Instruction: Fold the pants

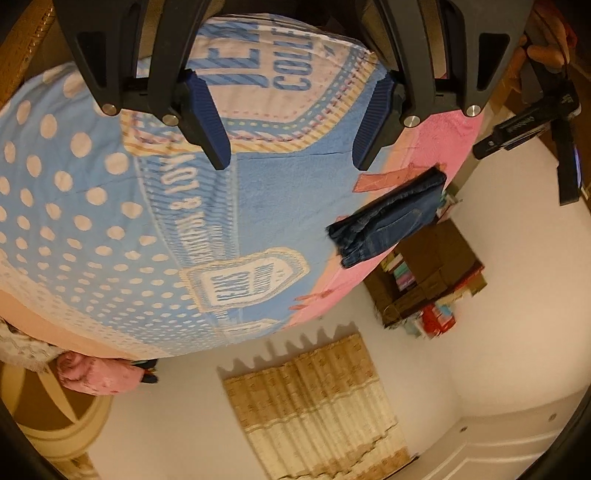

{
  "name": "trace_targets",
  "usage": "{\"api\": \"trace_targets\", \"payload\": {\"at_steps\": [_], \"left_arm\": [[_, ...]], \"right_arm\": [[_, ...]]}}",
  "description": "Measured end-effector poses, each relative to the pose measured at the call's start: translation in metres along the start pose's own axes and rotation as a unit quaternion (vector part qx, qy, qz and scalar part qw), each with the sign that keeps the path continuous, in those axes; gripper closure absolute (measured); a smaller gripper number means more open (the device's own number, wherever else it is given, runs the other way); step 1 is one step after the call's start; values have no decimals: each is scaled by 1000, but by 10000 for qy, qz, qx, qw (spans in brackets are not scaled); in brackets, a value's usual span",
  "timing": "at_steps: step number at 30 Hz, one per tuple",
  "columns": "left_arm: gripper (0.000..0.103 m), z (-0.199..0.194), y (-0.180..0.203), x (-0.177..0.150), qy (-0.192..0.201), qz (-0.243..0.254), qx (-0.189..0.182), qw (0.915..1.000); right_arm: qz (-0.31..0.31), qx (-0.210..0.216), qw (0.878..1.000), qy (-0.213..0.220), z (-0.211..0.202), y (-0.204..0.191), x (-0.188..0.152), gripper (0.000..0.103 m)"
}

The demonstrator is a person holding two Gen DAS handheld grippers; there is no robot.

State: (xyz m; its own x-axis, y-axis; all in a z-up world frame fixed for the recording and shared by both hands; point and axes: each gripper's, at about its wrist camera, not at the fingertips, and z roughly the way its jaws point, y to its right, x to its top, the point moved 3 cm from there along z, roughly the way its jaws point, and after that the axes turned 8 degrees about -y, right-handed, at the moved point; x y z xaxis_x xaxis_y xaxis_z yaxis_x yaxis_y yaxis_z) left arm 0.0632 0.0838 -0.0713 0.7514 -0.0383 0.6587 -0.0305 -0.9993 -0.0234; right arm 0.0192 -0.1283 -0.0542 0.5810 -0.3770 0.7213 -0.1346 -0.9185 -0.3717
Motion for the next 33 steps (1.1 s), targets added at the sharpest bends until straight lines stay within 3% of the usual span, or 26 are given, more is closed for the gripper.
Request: {"api": "trace_targets", "payload": {"at_steps": [11,15,19,22,33], "left_arm": [[2,-10,-37,19,122,-407,398,9983],[1,-22,-48,26,311,-527,554,9966],[0,-33,-58,31,583,-666,803,9928],[0,-40,-65,33,799,-749,940,9895],[0,-38,-63,38,522,-501,1095,9913]], "right_arm": [[-1008,547,9934,40,20,-101,57,26],[-1043,717,9914,322,13,-130,72,25],[-969,903,9895,569,3,-150,66,20],[-1095,846,9885,617,-1,-160,55,19],[-1074,436,9884,983,-16,-156,54,19]]}}
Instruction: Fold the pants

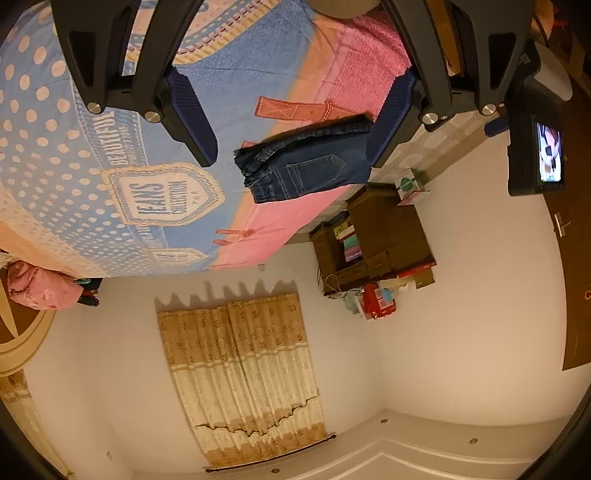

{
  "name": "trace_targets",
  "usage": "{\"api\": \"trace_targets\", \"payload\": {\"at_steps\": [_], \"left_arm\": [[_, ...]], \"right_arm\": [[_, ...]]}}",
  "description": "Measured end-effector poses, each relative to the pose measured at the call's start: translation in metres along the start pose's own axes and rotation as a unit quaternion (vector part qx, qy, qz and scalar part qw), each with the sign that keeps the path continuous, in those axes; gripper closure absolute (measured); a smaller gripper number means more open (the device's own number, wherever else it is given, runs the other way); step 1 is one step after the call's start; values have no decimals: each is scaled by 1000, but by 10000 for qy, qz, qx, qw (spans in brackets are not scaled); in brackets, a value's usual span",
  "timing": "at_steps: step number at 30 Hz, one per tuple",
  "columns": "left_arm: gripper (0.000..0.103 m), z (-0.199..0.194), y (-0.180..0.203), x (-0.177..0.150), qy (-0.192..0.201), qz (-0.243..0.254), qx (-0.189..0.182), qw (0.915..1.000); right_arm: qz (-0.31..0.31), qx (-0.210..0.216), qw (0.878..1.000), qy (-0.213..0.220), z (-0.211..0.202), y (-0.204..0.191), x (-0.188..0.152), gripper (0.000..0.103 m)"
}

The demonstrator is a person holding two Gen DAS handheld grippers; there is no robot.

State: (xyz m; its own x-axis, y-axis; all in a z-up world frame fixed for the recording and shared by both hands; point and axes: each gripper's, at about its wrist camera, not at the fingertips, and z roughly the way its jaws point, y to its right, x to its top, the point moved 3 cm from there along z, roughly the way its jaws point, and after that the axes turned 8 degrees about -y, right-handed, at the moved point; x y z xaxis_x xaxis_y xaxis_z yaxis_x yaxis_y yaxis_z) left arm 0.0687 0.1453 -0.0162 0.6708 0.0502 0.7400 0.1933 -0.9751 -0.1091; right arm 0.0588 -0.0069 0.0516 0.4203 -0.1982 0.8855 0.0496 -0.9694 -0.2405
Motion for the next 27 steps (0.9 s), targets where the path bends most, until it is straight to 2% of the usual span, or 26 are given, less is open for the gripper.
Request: {"api": "trace_targets", "payload": {"at_steps": [10,19,27], "left_arm": [[0,-7,0,4,38,95,113,9999],[0,-3,-2,3,-138,50,183,9997],[0,-7,-5,5,-94,-32,184,9998]], "right_arm": [[92,9,9999,-60,6,3,17,19],[82,63,9996,-275,13,0,1,19],[68,20,9998,-179,8,1,2,19]]}}
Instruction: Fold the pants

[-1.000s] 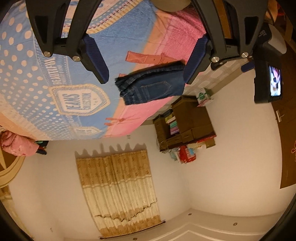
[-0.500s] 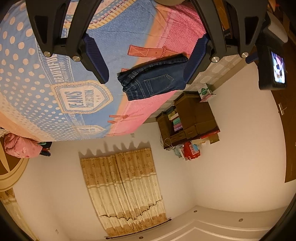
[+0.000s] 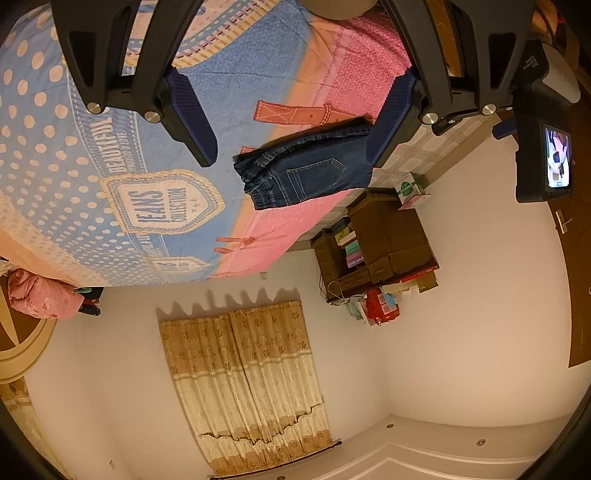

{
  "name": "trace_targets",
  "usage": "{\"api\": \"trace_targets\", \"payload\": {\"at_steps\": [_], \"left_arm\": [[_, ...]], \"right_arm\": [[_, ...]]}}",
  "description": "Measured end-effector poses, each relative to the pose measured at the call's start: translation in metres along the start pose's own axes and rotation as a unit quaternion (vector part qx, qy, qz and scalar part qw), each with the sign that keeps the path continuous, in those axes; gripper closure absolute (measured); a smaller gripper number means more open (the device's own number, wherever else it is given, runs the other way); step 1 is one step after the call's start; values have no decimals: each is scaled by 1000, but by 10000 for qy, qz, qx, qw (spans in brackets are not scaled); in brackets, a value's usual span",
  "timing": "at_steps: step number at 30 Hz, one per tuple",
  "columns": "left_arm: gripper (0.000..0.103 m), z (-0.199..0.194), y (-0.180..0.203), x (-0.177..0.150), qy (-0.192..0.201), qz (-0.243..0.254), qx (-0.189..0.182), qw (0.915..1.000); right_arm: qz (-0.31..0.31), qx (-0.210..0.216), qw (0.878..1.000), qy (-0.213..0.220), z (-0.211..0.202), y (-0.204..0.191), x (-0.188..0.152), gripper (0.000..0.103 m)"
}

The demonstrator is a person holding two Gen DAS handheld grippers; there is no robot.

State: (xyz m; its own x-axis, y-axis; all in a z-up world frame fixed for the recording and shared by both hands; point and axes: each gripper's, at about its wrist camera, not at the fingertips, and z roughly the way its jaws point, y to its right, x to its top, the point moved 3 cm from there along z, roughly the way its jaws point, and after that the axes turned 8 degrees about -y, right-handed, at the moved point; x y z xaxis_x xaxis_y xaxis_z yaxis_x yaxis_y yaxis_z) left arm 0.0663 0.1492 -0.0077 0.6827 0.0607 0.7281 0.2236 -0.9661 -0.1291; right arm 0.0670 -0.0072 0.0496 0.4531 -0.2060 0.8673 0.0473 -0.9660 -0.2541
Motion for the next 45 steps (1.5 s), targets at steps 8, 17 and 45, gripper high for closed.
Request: {"api": "trace_targets", "payload": {"at_steps": [8,17,45], "left_arm": [[0,-1,0,0,-3,10,-7,10000],[0,-4,1,2,67,21,0,10000],[0,-9,-12,8,216,-269,-15,9994]], "right_arm": [[34,-5,10000,4,-2,3,0,19],[50,-12,10000,49,-4,3,0,19],[76,9,10000,16,-2,-3,-2,19]]}}
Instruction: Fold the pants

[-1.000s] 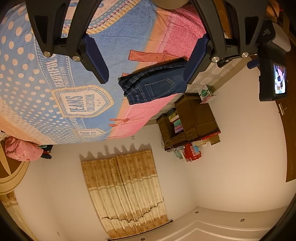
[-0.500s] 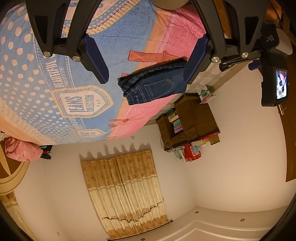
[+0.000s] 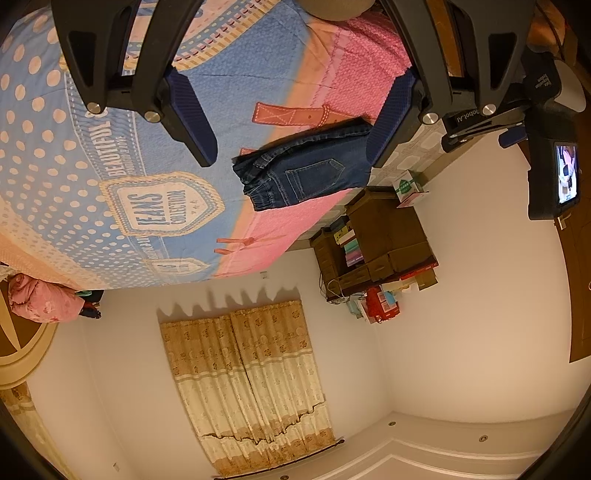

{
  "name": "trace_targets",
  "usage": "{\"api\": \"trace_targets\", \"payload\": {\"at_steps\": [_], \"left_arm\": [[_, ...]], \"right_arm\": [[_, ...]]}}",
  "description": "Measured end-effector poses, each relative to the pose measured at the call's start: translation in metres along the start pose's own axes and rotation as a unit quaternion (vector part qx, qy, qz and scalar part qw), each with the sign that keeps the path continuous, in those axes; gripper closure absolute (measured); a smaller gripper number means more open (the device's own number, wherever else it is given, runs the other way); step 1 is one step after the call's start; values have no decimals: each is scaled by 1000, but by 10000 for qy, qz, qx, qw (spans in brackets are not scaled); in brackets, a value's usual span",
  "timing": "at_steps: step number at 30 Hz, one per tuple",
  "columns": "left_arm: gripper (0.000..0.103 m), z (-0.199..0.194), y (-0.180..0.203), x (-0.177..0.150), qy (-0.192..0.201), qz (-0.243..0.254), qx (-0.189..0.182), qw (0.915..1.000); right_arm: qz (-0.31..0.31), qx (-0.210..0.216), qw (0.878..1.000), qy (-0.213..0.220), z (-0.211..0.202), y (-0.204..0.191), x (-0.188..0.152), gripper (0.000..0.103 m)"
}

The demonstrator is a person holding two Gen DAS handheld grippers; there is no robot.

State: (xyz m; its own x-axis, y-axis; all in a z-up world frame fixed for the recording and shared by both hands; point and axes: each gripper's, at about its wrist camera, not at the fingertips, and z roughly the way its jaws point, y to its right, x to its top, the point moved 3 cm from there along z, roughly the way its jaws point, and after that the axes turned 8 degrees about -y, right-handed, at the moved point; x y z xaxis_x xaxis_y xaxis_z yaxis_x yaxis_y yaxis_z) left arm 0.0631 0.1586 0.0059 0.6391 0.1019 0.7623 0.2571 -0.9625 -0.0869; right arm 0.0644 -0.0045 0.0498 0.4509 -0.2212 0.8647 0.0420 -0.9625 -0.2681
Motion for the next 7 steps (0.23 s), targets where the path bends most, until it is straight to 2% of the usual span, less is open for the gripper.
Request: {"api": "trace_targets", "payload": {"at_steps": [7], "left_arm": [[0,5,6,-1,-169,161,23,9997]], "right_arm": [[20,10,10000,-11,1,-2,-1,19]]}}
